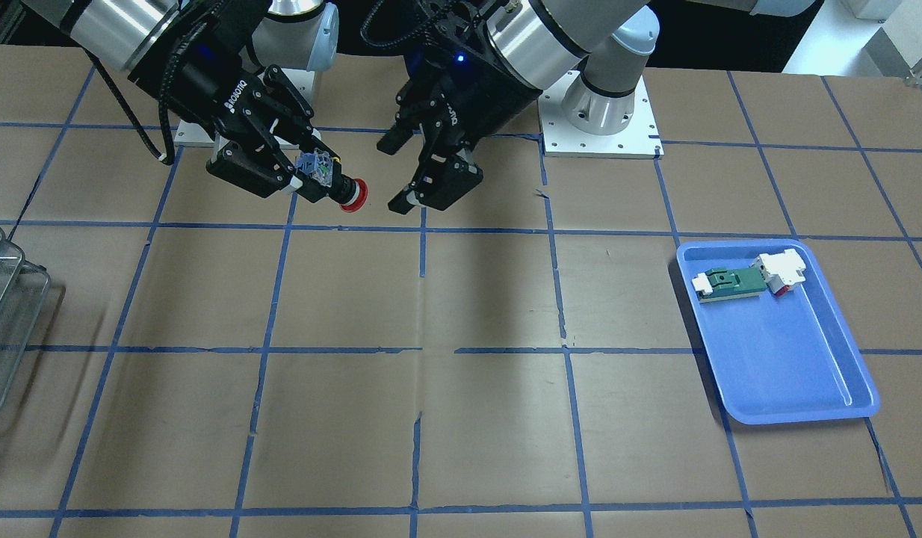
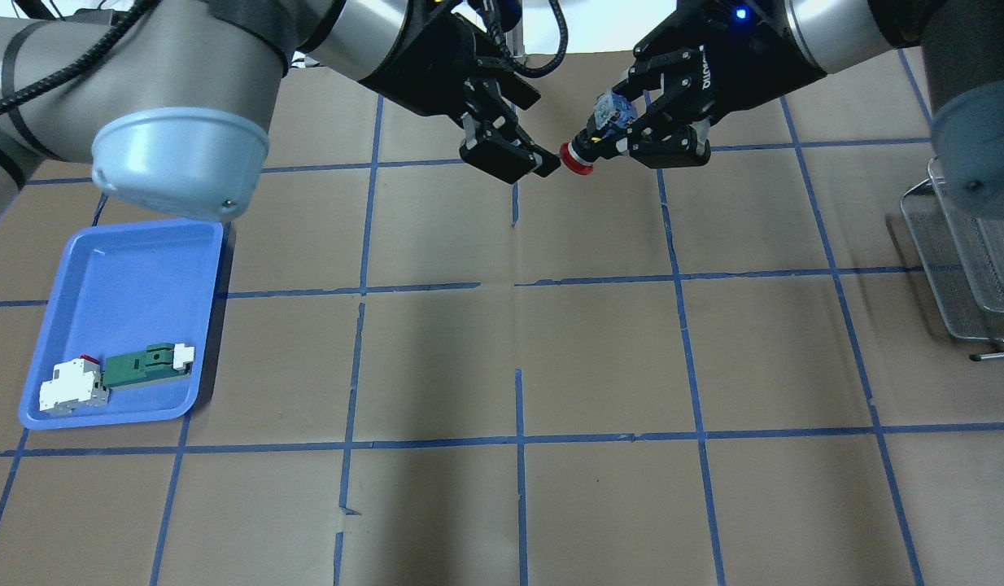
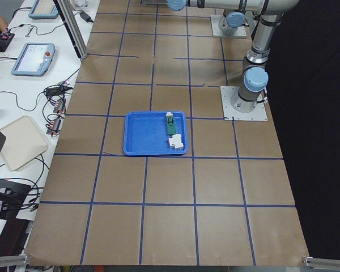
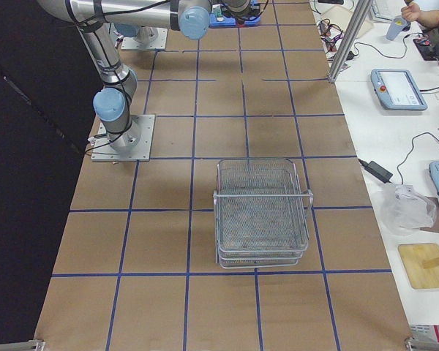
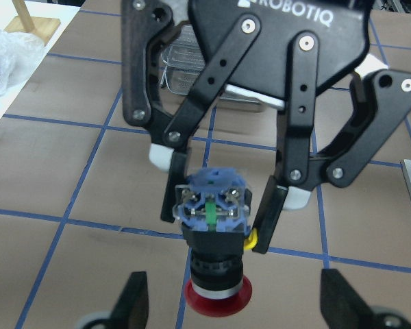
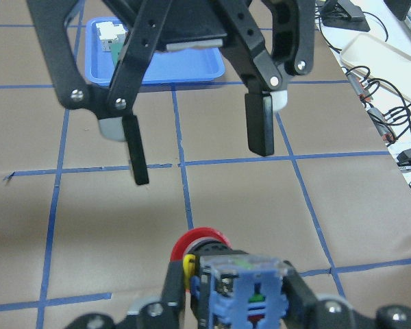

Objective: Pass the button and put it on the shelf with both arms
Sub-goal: 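Open the left gripper and withdraw it while the right gripper pulls away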

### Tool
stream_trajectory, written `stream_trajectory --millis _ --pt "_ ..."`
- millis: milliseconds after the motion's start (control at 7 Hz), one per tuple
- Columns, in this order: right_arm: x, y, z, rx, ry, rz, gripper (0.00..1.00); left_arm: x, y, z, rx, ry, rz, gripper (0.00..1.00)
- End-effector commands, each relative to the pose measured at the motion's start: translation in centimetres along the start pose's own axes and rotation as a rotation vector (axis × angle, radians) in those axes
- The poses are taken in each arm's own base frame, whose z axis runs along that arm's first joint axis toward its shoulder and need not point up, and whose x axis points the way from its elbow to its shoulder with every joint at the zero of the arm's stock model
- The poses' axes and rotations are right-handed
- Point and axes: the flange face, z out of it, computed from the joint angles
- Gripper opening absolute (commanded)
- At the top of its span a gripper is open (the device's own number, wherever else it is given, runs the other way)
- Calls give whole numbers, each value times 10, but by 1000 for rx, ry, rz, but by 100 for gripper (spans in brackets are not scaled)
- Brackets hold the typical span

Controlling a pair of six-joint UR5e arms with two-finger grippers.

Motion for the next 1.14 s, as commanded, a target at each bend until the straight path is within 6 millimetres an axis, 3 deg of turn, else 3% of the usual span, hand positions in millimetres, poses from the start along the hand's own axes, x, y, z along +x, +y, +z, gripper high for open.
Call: stream_trajectory --millis 0,143,429,571,714,857,1000 --pt "3 4 -4 -16 14 2 0 -9 39 -14 -157 -97 -163 81" --pt "10 17 -13 -80 38 16 0 -22 76 -22 -219 -155 -285 86" --pt "35 74 -55 -202 141 94 0 -32 128 -36 -294 -226 -520 100" --pt "47 107 -80 -226 181 105 0 -36 140 -50 -403 -352 -674 100" --pt "62 155 -106 -280 213 152 0 -29 143 -61 -480 -371 -782 100" --pt "77 196 -135 -376 250 129 0 -29 136 -65 -483 -394 -967 100" --pt "89 255 -160 -468 267 151 0 -37 127 -70 -480 -407 -1057 100"
